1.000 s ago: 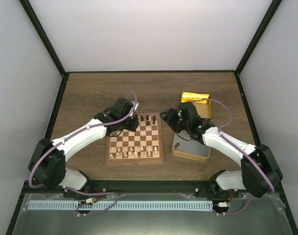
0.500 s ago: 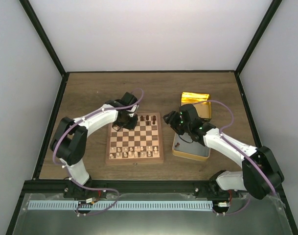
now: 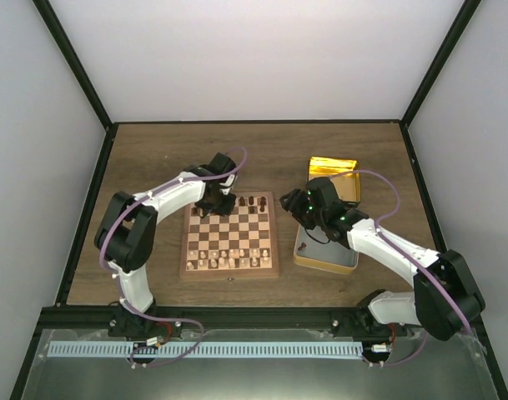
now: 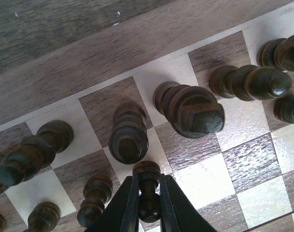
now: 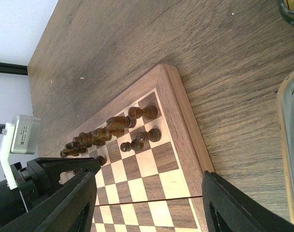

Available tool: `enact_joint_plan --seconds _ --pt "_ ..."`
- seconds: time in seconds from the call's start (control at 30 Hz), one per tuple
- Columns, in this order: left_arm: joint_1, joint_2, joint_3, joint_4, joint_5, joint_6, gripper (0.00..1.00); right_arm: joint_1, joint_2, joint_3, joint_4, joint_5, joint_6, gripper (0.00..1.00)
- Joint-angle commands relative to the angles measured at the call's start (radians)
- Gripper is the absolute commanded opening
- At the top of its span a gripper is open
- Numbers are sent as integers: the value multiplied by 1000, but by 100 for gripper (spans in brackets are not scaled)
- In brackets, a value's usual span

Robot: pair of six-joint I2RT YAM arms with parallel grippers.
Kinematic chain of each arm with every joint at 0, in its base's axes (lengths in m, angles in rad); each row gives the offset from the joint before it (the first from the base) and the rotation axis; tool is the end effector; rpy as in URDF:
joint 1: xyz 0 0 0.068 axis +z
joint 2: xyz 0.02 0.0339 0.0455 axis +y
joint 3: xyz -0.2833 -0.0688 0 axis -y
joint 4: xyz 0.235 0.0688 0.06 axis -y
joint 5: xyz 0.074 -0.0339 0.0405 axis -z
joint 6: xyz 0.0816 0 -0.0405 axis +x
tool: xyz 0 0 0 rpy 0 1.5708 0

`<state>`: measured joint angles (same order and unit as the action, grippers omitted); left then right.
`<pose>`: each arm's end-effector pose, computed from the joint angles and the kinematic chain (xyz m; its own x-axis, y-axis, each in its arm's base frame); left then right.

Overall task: Set up the chess pieces on the board
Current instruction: Place the chess piece on the chessboard, then pick up the chess piece from the storage box.

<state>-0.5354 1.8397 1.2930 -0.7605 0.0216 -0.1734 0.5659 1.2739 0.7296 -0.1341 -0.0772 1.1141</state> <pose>0.3154 -0.1891 0.1655 -0.9067 0.3373 -0.2530 0.3639 0.9291 -0.0655 0.2416 0.1609 0.2166 -0.7589 0.5781 -0.2999 0.2173 0.6589 0.7201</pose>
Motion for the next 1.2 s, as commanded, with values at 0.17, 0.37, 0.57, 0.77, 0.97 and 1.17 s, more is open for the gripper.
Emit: enact_joint_plan --seconds 0.17,0.37,0.57,0.77,0.97,1.17 --pt "11 24 34 -16 -9 14 20 -2 -6 4 -3 14 -13 62" --pt "11 -1 38 -17 -7 10 25 -1 1 3 4 2 -13 62" --pt "11 -65 45 -22 31 9 28 -3 -18 8 -24 44 -36 62" --pt "16 -208 28 0 -41 -44 35 -19 -85 3 -176 285 -119 54" --pt "20 -374 -44 151 -170 -78 40 -108 -131 -54 -306 435 -158 52" --pt "21 -549 -183 347 -195 -97 46 -182 -105 -100 -336 469 -169 52"
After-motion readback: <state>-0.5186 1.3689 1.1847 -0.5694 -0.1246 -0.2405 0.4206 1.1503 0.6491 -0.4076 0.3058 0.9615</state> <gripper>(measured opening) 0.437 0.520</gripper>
